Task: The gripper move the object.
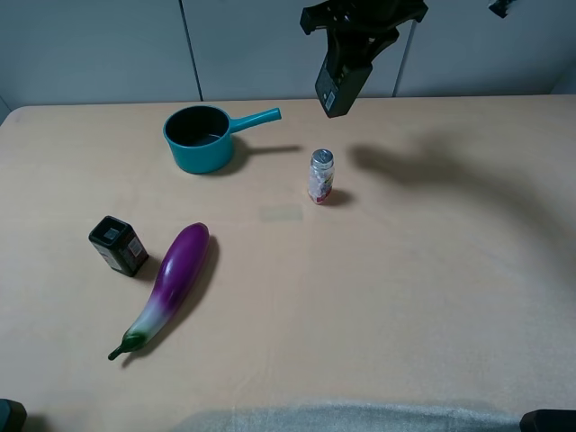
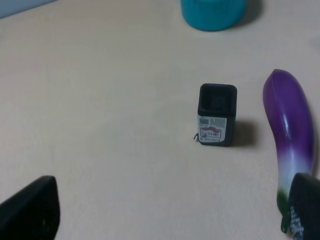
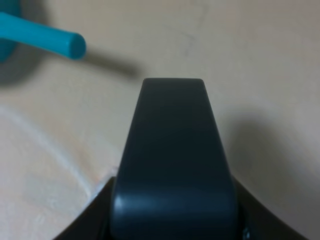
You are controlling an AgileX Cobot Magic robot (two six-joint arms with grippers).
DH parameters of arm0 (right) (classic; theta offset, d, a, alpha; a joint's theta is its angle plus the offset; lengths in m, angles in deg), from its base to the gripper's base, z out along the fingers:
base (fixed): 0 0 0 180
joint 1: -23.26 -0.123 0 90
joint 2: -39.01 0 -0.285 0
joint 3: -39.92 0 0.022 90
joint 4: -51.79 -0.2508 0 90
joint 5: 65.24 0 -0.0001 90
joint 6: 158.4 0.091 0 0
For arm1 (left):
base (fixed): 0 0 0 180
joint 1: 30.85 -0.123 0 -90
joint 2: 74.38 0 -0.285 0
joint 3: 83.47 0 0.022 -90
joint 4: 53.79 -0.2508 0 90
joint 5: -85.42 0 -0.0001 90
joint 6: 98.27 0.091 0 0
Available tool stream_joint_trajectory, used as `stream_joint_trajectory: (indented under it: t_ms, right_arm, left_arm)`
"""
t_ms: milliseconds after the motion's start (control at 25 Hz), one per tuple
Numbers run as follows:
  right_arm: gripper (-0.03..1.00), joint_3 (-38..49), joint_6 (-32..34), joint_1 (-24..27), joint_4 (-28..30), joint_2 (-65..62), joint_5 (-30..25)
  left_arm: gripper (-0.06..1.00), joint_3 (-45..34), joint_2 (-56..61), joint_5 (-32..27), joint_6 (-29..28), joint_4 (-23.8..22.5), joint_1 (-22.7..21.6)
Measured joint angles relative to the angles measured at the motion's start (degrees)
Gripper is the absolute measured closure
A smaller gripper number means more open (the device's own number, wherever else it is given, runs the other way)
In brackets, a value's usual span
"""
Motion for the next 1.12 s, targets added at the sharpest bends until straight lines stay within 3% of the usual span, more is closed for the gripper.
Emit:
stream_joint_trajectory:
  t_ms: [720,1120]
  right_arm:
    - [0.68,-5.77,-0.02,-2.58,-0.38,8.71,0.03]
    - [0.68,-6.34,-0.02,-2.58,-0.58,12.47,3.05]
  left_arm:
    - [0.05,0.0,0.0,0.0,0.0,-0.05,0.0]
    - [0.05,0.0,0.0,0.0,0.0,-0.05,0.0]
